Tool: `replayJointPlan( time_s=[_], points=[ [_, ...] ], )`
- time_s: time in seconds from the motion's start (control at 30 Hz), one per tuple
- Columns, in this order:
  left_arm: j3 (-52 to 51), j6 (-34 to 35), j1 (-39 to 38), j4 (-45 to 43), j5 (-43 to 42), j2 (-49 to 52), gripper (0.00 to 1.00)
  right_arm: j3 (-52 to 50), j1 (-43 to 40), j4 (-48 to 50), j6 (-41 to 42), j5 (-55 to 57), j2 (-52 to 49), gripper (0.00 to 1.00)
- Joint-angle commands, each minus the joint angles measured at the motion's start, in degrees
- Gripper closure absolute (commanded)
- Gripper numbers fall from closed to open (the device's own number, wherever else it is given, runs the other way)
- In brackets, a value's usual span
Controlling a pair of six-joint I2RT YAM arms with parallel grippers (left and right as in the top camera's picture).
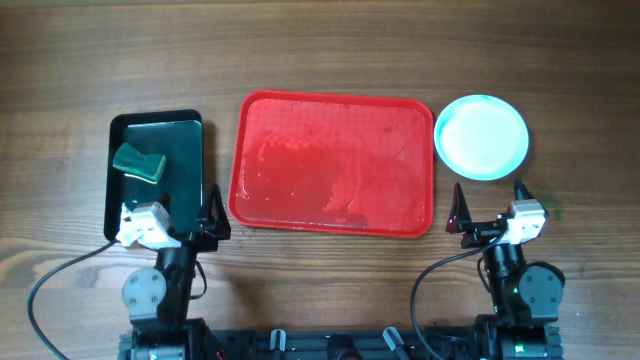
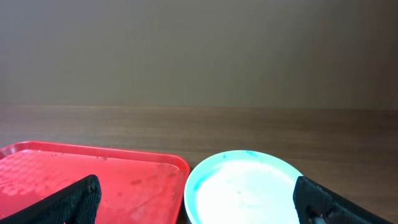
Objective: Clean dirty plates on tray and stack at the side
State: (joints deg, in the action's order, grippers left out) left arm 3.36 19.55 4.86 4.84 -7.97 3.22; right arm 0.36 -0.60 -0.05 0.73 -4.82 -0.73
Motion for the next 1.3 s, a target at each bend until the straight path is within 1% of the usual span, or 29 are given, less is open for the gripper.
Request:
replayJointPlan(
  time_s=[0.0,0.03,0.1,0.2,0.33,0.53,0.6,1.07,1.27],
  points=[
    [-3.02,-1.40,-0.28,-4.59,-0.33,-2.47,0.00,-0.07,-0.24,0.13,-0.72,0.74,0.52,0.00],
    [-3.04,-1.79,-0.48,-5.55,-0.33,-2.69,0.00,-0.04,-0.24,0.11,-0.72,0.74,0.52,0.00],
    [-3.04,-5.81,-1.86,-7.87,-0.37,-3.06,0.00,-0.04,-0.24,0.13,-0.70,0.74,0.52,0.00],
    [-3.04,-11.17,-3.34,-6.93,-0.33,-3.06,0.00,-0.07,-0.24,0.11,-0.72,0.74,0.52,0.00],
    [-3.04,-11.89,-3.54,-0.96,-0.31,-3.06,0.00,-0.04,-0.24,0.13,-0.72,0.74,0.52,0.00],
    [-3.04,-16.70,-3.82,-1.03,-0.31,-3.06,0.00,-0.04,-0.24,0.13,-0.72,0.74,0.52,0.00],
    [-3.04,-19.28,-4.02,-0.96,-0.28,-3.06,0.00,-0.04,-0.24,0.11,-0.72,0.74,0.52,0.00],
    [-3.04,-19.19,-4.22,-1.01,0.55,-3.06,0.00,-0.04,-0.24,0.13,-0.70,0.74,0.52,0.00],
    [-3.04,-19.19,-9.97,-1.01,0.55,-3.06,0.00,-0.04,-0.24,0.13,-0.72,0.74,0.52,0.00]
  ],
)
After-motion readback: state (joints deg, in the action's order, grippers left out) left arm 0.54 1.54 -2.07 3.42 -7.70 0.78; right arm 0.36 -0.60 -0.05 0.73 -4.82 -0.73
